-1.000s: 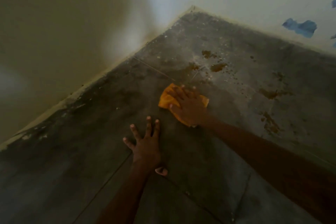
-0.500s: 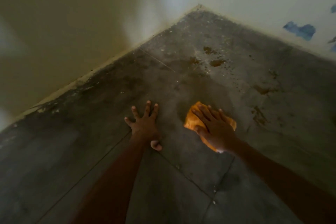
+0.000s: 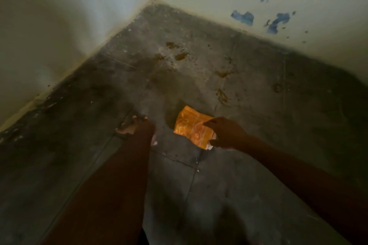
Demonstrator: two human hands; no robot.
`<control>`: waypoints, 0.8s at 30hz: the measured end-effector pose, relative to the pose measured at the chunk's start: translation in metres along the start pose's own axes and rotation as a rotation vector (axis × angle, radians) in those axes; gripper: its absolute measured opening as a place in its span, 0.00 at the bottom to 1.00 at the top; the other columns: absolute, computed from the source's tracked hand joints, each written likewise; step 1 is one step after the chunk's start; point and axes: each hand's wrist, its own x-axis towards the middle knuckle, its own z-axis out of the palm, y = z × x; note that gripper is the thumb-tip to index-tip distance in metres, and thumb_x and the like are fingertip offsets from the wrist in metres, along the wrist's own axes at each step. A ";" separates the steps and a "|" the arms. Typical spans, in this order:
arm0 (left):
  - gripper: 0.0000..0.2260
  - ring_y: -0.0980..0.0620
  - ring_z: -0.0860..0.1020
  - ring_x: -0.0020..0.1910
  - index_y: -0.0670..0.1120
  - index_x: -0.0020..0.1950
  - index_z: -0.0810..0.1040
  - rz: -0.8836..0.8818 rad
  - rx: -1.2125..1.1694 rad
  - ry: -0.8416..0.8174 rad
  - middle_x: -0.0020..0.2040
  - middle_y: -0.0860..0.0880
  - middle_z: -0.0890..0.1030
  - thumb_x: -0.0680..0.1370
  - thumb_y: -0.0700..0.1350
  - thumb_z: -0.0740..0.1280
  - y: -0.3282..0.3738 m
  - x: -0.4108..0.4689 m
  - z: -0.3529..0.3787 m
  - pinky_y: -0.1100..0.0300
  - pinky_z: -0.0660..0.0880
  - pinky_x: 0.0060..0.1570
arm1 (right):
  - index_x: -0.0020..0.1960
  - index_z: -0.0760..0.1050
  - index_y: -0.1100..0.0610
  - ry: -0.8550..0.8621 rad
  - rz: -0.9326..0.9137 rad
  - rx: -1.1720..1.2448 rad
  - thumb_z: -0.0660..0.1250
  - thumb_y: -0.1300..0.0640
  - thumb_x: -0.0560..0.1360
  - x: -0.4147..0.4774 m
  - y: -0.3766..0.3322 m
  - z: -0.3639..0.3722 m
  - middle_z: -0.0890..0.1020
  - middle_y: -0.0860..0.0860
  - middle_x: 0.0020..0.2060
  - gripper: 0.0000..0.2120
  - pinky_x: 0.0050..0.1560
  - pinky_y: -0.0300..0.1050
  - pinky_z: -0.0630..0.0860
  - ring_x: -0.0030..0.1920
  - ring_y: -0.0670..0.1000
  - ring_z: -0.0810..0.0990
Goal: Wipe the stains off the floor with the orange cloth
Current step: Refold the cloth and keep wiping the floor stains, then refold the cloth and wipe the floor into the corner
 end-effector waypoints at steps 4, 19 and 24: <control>0.23 0.39 0.69 0.70 0.41 0.70 0.70 0.097 -0.137 0.158 0.70 0.38 0.71 0.77 0.46 0.65 0.046 -0.079 -0.026 0.52 0.67 0.67 | 0.78 0.61 0.47 -0.060 0.040 0.083 0.65 0.43 0.79 -0.007 0.030 -0.007 0.70 0.51 0.73 0.30 0.69 0.47 0.67 0.73 0.54 0.69; 0.07 0.53 0.80 0.28 0.40 0.43 0.80 0.115 -0.856 -0.253 0.32 0.46 0.81 0.72 0.43 0.74 0.148 -0.094 0.013 0.63 0.76 0.28 | 0.68 0.70 0.45 0.366 0.003 0.683 0.66 0.26 0.62 0.039 0.024 0.050 0.79 0.48 0.61 0.40 0.59 0.48 0.74 0.61 0.50 0.77; 0.13 0.51 0.77 0.42 0.45 0.51 0.79 0.258 -0.930 -0.278 0.41 0.50 0.79 0.80 0.54 0.63 0.204 -0.101 -0.013 0.60 0.74 0.41 | 0.49 0.78 0.50 0.338 0.254 1.656 0.77 0.57 0.62 0.037 0.072 0.019 0.83 0.47 0.39 0.17 0.41 0.43 0.78 0.45 0.53 0.83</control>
